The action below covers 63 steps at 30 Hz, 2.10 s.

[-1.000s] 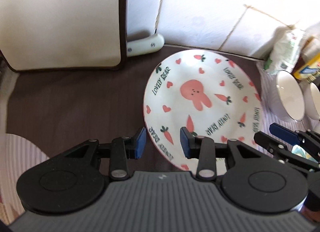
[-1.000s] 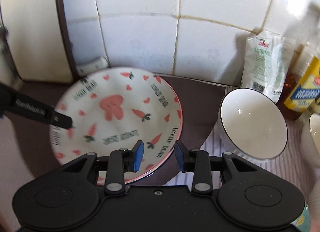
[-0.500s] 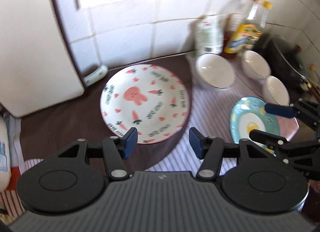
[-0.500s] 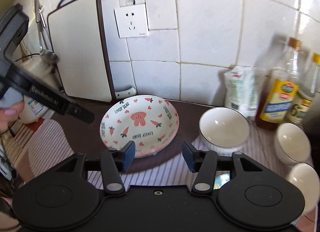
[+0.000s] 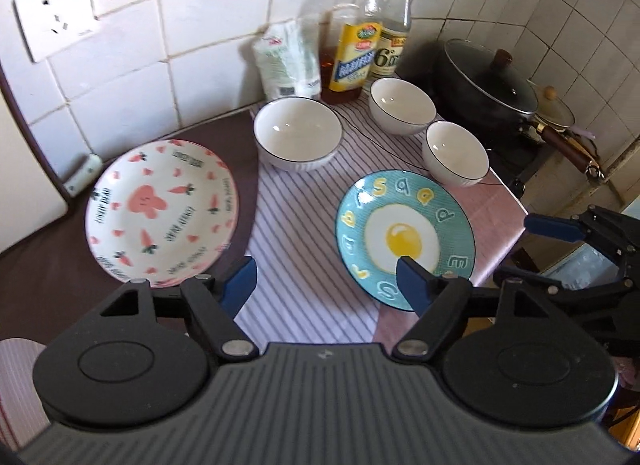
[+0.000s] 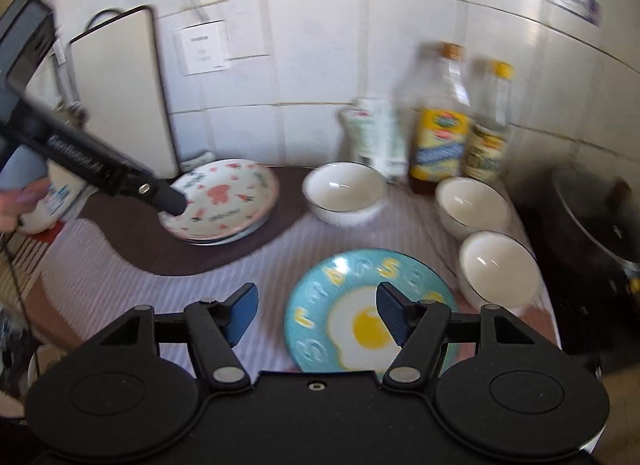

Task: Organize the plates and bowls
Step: 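Move the right gripper to the blue egg-print plate and grasp its rim, then lift the egg-print plate and carry it toward the plate stack with the right gripper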

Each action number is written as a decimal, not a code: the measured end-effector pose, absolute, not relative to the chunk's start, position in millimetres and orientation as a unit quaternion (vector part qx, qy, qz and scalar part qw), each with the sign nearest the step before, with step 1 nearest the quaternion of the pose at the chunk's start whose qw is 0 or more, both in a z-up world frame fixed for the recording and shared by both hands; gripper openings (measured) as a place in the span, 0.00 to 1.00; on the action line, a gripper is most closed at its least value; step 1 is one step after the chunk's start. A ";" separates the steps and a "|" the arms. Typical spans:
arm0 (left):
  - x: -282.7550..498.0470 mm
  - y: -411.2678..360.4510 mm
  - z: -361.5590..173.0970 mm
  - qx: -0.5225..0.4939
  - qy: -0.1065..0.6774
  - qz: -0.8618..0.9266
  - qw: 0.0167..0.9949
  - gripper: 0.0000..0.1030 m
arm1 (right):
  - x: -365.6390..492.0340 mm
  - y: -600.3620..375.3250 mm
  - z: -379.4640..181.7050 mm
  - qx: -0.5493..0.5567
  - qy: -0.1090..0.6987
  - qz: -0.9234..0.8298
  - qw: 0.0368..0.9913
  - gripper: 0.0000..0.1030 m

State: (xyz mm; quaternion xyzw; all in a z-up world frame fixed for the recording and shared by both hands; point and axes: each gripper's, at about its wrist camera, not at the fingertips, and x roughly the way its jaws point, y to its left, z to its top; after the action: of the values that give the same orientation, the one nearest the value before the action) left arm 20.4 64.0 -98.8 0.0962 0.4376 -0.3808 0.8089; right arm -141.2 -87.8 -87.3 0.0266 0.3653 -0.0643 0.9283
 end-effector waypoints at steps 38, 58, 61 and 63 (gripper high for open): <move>75.6 -31.6 -258.5 0.036 0.499 -0.372 0.782 0.20 | -136.9 -186.4 -245.0 0.218 0.320 -0.170 0.906 0.54; 84.8 -33.3 -259.1 -0.017 0.546 -0.333 0.769 0.19 | -128.4 -186.2 -246.9 0.214 0.319 -0.182 0.905 0.51; 87.7 -35.1 -258.2 -0.017 0.555 -0.328 0.764 0.18 | -131.0 -194.1 -245.2 0.221 0.325 -0.192 0.899 0.30; 86.6 -39.1 -256.8 -0.006 0.557 -0.330 0.762 0.18 | -135.3 -202.6 -245.4 0.250 0.322 -0.187 0.894 0.25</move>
State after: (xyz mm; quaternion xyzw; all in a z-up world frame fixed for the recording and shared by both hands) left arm 86.6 -39.1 -256.8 -0.0064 0.5574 -0.3299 0.7618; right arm -135.3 -202.6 -245.4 0.2495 0.3223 -0.1868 0.8938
